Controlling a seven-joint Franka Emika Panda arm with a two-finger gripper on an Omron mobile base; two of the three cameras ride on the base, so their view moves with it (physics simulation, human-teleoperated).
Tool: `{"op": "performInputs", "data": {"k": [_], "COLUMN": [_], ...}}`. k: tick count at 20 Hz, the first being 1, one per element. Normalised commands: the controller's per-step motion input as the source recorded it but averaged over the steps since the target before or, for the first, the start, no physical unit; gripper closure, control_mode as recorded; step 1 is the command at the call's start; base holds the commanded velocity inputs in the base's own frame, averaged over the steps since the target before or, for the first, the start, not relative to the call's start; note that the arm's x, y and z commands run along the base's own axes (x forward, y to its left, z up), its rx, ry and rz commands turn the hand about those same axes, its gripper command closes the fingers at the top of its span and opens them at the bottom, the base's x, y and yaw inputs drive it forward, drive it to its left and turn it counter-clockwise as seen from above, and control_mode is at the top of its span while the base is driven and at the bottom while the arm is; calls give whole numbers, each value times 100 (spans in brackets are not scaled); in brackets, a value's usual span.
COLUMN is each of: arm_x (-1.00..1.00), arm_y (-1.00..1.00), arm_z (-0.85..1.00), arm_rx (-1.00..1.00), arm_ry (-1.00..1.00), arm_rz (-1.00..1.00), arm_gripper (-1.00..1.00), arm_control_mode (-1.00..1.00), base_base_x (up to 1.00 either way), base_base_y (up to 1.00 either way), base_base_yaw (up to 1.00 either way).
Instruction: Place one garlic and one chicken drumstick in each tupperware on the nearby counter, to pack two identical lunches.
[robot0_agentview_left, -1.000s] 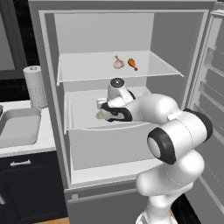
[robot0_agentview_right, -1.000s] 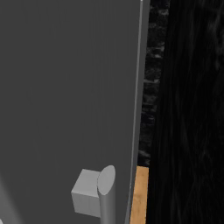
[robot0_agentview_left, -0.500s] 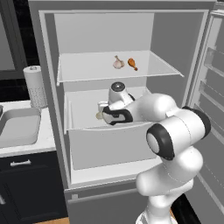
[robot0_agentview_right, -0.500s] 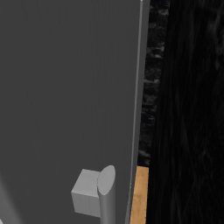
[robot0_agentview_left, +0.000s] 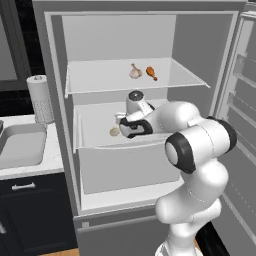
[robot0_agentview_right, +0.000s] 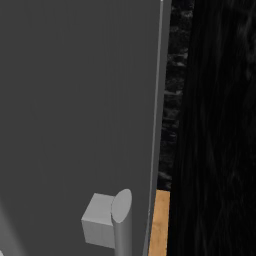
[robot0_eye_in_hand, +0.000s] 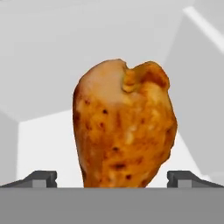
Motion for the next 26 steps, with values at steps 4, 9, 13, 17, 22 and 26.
{"op": "performInputs", "data": {"k": [4,9,13,17,22,26], "arm_x": [18,-1,-2,0,-1,-4], "arm_y": [6,5,0,0,0,0], "arm_z": [-4,-32,-32,0,0,0], "arm_rx": [0,-1,0,0,0,0], "arm_ry": [0,0,1,5,1,0], "arm_rz": [-2,-2,-4,0,0,0], "arm_gripper": [-100,-100,-100,-100,100,100], "arm_control_mode": [-100,-100,-100,-100,-100,-100], "base_base_x": [0,0,0,0,0,0], "base_base_y": [0,0,0,0,0,0], "base_base_yaw": [0,0,0,0,0,0]}}
